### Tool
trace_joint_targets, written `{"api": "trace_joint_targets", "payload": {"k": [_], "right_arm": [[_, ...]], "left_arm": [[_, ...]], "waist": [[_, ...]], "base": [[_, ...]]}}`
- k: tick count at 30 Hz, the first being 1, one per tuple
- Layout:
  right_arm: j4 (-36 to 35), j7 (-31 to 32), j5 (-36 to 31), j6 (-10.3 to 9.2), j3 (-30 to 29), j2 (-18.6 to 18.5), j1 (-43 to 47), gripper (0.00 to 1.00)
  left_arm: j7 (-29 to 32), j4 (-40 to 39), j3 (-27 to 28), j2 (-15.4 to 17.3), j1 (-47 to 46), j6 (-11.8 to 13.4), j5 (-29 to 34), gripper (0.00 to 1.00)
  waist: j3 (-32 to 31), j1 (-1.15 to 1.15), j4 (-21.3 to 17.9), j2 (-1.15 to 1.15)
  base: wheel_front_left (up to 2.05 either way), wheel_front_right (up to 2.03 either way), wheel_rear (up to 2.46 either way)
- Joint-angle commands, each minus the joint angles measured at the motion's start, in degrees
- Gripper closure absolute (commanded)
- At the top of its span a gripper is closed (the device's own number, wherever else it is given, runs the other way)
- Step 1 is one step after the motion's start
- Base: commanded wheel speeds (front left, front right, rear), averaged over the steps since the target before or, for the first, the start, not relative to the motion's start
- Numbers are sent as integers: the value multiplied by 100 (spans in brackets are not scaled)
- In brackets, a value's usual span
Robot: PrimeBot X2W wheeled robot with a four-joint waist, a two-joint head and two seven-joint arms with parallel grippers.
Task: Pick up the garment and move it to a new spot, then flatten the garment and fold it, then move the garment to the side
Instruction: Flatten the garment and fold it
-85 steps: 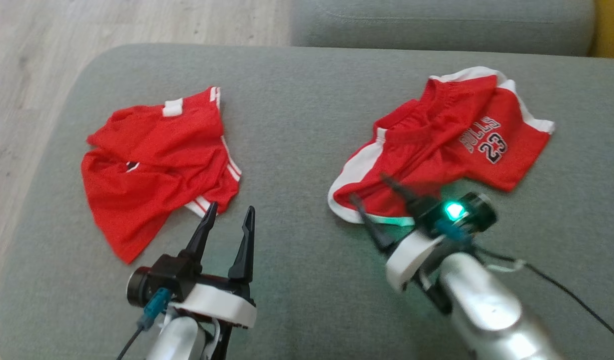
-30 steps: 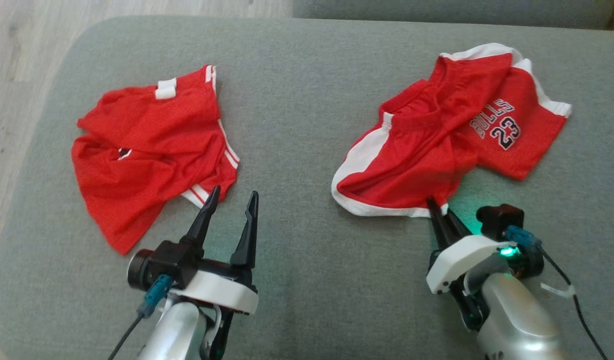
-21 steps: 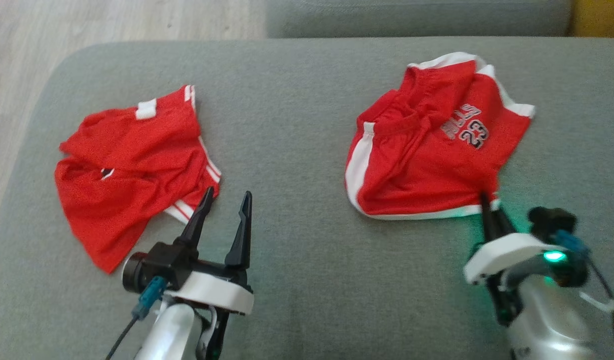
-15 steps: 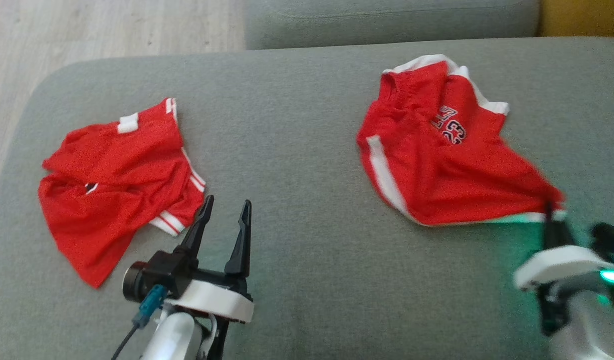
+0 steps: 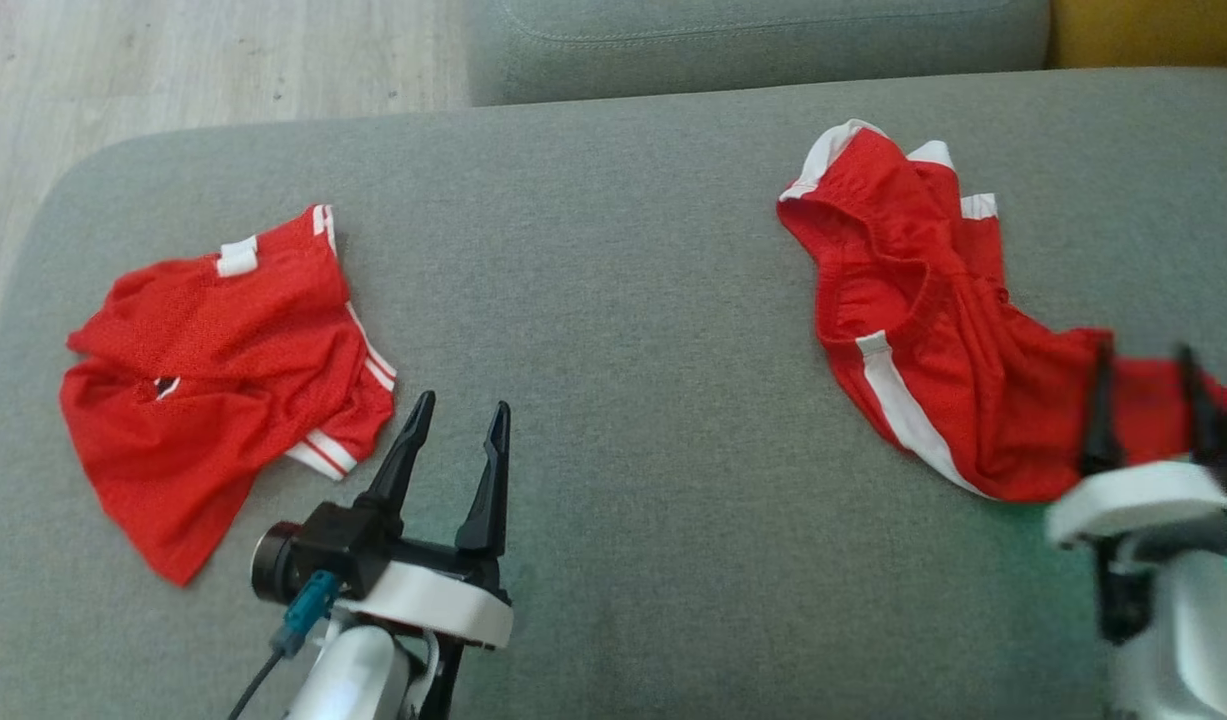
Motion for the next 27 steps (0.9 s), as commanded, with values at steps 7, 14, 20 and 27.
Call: {"api": "trace_joint_targets", "payload": {"k": [7, 14, 20, 27], "right_arm": [[-526, -247, 543, -4, 1781, -30, 354, 0], [-146, 20, 559, -4, 2082, -30, 39, 0], [437, 187, 164, -4, 1813, -30, -450, 0], [1057, 147, -82, -4, 1686, -29, -915, 0]], "left_arm": [[-55, -122, 60, 3, -248, 30, -30, 0], [-55, -122, -20, 3, -352, 22, -33, 0], [-55, -143, -111, 3, -487, 14, -70, 0], [-55, -138, -235, 3, -628, 23, -126, 0]], "waist": [[73, 0, 189, 0], [281, 0, 413, 0], [509, 0, 593, 0], [693, 0, 757, 0]], "base": [[0, 0, 0], [0, 0, 0], [0, 0, 0], [0, 0, 0]]}}
